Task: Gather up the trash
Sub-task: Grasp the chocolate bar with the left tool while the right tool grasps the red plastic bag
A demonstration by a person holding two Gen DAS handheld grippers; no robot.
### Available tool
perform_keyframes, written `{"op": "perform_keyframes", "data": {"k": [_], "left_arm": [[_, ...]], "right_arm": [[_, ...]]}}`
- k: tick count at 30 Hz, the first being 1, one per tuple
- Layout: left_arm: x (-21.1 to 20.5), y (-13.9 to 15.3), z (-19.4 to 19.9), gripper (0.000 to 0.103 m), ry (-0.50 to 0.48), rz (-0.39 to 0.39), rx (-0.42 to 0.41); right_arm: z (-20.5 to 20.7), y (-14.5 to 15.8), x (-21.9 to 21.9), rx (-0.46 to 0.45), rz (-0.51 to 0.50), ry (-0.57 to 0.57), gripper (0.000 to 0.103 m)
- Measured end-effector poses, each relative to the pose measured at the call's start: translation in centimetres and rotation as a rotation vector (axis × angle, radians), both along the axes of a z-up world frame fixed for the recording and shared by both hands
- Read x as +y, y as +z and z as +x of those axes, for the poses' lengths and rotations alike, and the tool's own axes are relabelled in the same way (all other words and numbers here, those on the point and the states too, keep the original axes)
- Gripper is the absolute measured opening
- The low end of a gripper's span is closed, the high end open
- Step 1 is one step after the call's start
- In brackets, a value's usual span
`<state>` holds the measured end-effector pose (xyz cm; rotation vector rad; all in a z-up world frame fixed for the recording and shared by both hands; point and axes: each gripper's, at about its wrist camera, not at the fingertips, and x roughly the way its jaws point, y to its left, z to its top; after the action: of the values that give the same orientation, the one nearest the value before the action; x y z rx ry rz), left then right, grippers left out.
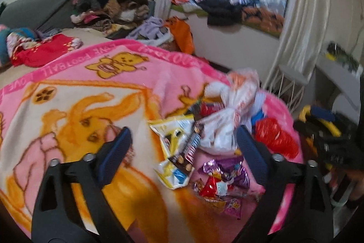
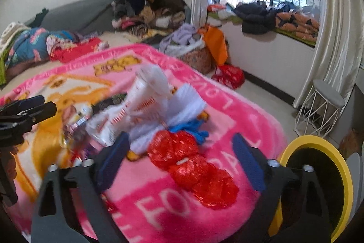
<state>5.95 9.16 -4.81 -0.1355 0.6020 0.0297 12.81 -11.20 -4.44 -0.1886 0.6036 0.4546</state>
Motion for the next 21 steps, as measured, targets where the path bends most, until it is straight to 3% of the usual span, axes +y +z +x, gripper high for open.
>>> {"op": "perform_keyframes", "data": {"k": [2,6,10,15,16,21], "left_arm": [[-0.5,-0.7,0.5,0.061,-0.014,0.018,0.026],[-0.6,-2.2,1.3,0.049,-0.018,0.042,0.074],[-0.4,-3.4,2.1,0.044,-0.023,0.053,0.128],[-0.2,-4.2,2.2,0.028,-0.023,0.052,0.161],[-0.3,-4.2,2.1,0.027,-0.024,0.052,0.161],[-0.1,-3.4,1.5,0.026,-0.034,0.011,0.143]], "right_arm": [[0.7,-0.5,-0.3,0.034,-0.009,0.006,0.078],[1.4,-1.9,-0.1,0.087,-0.046,0.049,0.076],[2.2,-3.3,0.8,0.144,-0.121,0.094,0.072],[3.3,-4.8,1.7,0.22,-0.188,0.096,0.057],[3.4,-4.9,1.7,0.232,-0.19,0.097,0.05],[3.2,-4.8,1.3,0.248,-0.15,0.122,0.038]]}}
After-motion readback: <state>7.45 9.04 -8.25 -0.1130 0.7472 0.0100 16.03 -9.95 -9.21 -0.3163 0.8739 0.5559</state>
